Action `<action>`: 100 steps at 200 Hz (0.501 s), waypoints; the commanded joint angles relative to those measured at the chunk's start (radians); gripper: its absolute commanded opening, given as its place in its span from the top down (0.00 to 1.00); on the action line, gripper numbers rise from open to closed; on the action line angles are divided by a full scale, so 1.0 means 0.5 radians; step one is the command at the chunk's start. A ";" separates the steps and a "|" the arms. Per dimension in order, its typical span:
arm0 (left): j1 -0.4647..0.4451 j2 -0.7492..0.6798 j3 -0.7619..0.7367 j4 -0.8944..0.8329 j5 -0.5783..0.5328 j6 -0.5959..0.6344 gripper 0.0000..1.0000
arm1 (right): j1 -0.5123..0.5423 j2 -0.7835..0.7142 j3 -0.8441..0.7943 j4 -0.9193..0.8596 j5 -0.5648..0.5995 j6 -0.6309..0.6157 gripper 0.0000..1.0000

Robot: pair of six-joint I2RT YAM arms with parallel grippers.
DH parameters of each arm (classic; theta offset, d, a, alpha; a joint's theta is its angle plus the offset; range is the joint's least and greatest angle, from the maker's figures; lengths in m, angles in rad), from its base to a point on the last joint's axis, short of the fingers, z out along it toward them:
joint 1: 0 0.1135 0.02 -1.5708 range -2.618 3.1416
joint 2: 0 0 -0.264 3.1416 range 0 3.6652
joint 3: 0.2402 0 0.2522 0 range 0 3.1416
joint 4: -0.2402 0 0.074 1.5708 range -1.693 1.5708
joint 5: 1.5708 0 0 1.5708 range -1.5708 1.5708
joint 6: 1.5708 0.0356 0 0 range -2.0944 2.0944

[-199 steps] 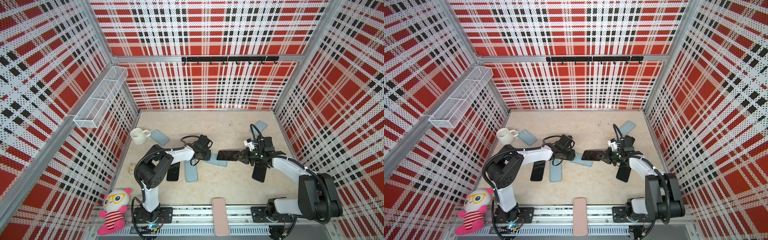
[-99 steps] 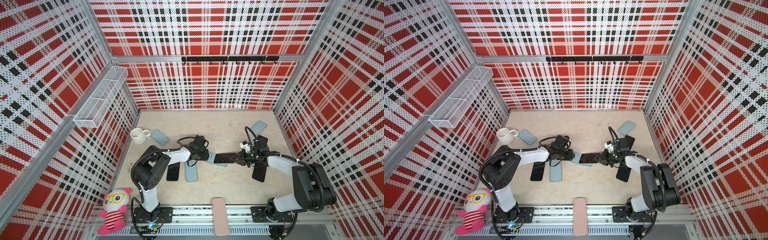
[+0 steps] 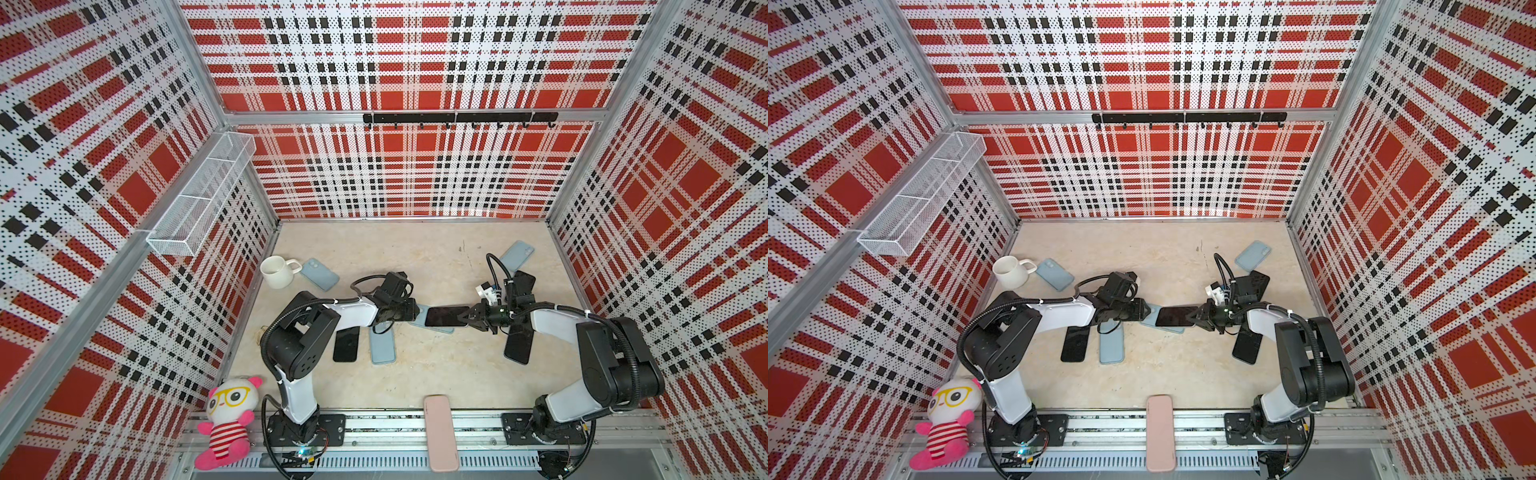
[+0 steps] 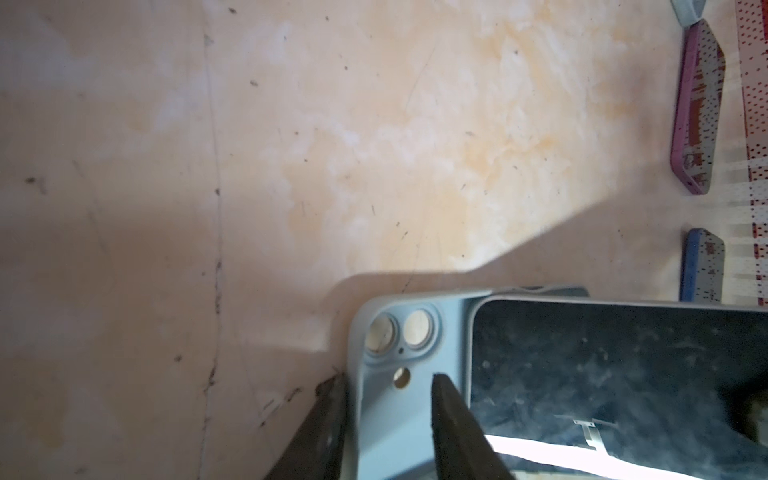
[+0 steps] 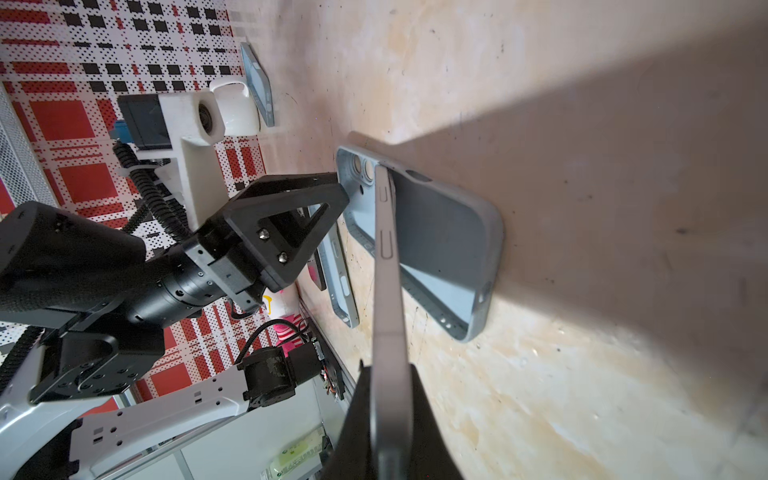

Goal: Put the phone into the phone case
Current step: 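Lower the black phone into the held case with the right gripper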

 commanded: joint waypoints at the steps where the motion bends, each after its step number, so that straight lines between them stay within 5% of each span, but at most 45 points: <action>1: -0.024 0.036 -0.088 0.006 0.119 -0.064 0.55 | 0.052 0.073 -0.047 0.038 0.085 0.008 1.00; 100: -0.052 0.016 -0.133 -0.050 0.042 -0.086 0.44 | 0.219 0.293 -0.100 0.436 0.055 0.202 1.00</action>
